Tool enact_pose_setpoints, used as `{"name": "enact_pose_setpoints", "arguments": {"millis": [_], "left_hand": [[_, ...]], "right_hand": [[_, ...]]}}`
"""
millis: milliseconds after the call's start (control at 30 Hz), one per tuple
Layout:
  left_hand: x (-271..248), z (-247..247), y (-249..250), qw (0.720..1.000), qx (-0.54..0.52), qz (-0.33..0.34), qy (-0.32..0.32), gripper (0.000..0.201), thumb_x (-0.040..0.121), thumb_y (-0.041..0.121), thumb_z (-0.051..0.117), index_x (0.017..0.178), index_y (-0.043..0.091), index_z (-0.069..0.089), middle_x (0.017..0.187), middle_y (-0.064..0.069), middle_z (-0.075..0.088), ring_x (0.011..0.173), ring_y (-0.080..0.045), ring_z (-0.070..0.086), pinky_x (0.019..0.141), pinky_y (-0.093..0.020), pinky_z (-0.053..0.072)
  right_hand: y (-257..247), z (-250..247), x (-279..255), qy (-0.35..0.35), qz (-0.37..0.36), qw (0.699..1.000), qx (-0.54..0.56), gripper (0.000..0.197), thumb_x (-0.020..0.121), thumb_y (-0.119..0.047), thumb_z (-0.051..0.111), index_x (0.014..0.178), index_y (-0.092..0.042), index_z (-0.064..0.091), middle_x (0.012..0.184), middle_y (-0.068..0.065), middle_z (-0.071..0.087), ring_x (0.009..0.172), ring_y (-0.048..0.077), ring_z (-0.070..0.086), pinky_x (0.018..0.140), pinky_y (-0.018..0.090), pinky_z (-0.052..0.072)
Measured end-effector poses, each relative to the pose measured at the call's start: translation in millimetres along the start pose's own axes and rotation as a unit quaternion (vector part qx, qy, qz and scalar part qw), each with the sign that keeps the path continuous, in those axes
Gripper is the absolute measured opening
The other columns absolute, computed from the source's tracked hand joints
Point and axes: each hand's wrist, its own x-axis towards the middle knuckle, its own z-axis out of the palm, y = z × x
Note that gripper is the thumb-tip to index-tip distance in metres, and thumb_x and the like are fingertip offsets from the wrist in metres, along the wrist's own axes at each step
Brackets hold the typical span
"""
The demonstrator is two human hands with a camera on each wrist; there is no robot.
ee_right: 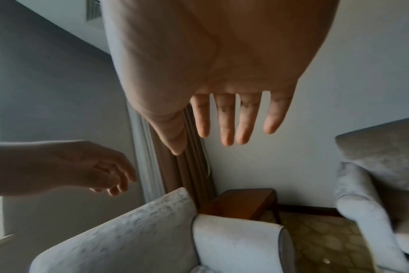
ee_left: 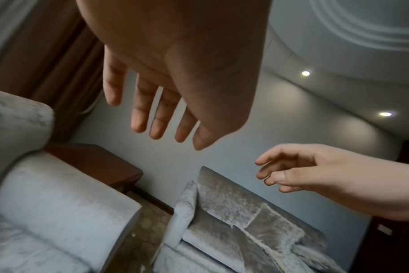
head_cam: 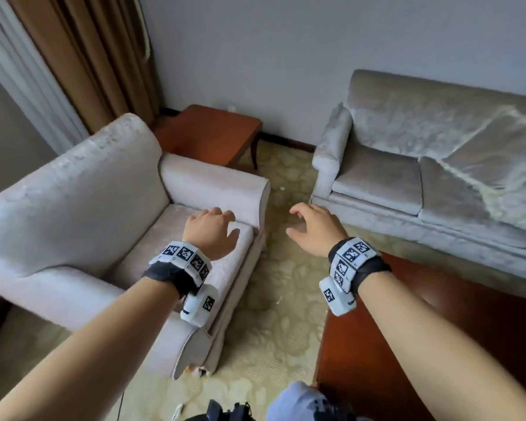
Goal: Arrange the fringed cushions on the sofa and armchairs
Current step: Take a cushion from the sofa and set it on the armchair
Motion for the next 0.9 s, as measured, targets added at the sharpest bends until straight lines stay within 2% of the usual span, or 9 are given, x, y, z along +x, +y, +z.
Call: {"name": "enact_pose_setpoints", "arguments": {"millis": [100, 267, 367, 533, 767, 900], "left_hand": [[70.0, 6.1, 24.9, 0.999, -0.006, 0.045, -0.002, 0.044, 0.090, 0.051, 0.043, 0.126, 0.029, 0.054, 0.121, -0.001, 0.059, 0.110, -0.025, 0.055, 0.090, -0.042, 0.043], [174.7, 13.8, 55.8, 0.998, 0.006, 0.065, -0.002, 0.040, 0.091, 0.047, 0.044, 0.124, 0.027, 0.055, 0.119, -0.001, 0.060, 0.109, -0.025, 0.054, 0.088, -0.041, 0.042], [225.4, 12.2, 69.1, 0.997, 0.011, 0.072, -0.007, 0.039, 0.092, 0.047, 0.044, 0.124, 0.026, 0.055, 0.120, -0.002, 0.059, 0.110, -0.026, 0.054, 0.089, -0.041, 0.042], [293.8, 12.8, 83.7, 0.997, -0.020, 0.075, -0.013, 0.039, 0.091, 0.047, 0.046, 0.123, 0.027, 0.055, 0.122, -0.002, 0.058, 0.110, -0.026, 0.055, 0.089, -0.042, 0.042], [397.0, 20.3, 107.8, 0.994, -0.042, 0.086, -0.044, 0.040, 0.091, 0.045, 0.045, 0.125, 0.027, 0.054, 0.122, -0.002, 0.057, 0.115, -0.025, 0.051, 0.095, -0.046, 0.040], [473.0, 30.8, 131.6, 0.990, -0.046, 0.119, -0.056, 0.039, 0.090, 0.046, 0.045, 0.123, 0.029, 0.055, 0.123, -0.002, 0.058, 0.116, -0.025, 0.051, 0.097, -0.045, 0.040]], "right_hand": [[43.8, -13.5, 37.4, 0.017, 0.044, 0.999, 0.005, 0.040, 0.084, -0.045, 0.060, 0.122, -0.032, 0.052, 0.122, -0.005, 0.059, 0.112, 0.020, 0.055, 0.091, 0.040, 0.047], [103.5, -26.9, 114.2, 0.028, 0.068, 0.997, -0.012, 0.038, 0.085, -0.042, 0.059, 0.121, -0.031, 0.052, 0.115, -0.006, 0.059, 0.111, 0.019, 0.053, 0.087, 0.038, 0.045], [125.6, -35.4, 157.4, 0.019, 0.064, 0.998, -0.013, 0.038, 0.086, -0.042, 0.059, 0.121, -0.030, 0.052, 0.111, -0.005, 0.060, 0.110, 0.021, 0.052, 0.085, 0.038, 0.044], [154.0, -47.5, 221.9, 0.018, 0.051, 0.998, -0.019, 0.039, 0.085, -0.043, 0.059, 0.121, -0.030, 0.052, 0.119, -0.004, 0.061, 0.115, 0.024, 0.052, 0.092, 0.043, 0.045], [194.8, -60.1, 306.4, 0.020, 0.067, 0.997, -0.028, 0.040, 0.087, -0.039, 0.058, 0.125, -0.027, 0.052, 0.127, -0.002, 0.058, 0.116, 0.025, 0.051, 0.091, 0.040, 0.041], [227.6, -74.9, 350.7, 0.036, 0.101, 0.993, -0.040, 0.041, 0.086, -0.041, 0.060, 0.124, -0.027, 0.053, 0.122, -0.002, 0.062, 0.112, 0.025, 0.055, 0.089, 0.039, 0.043]]}}
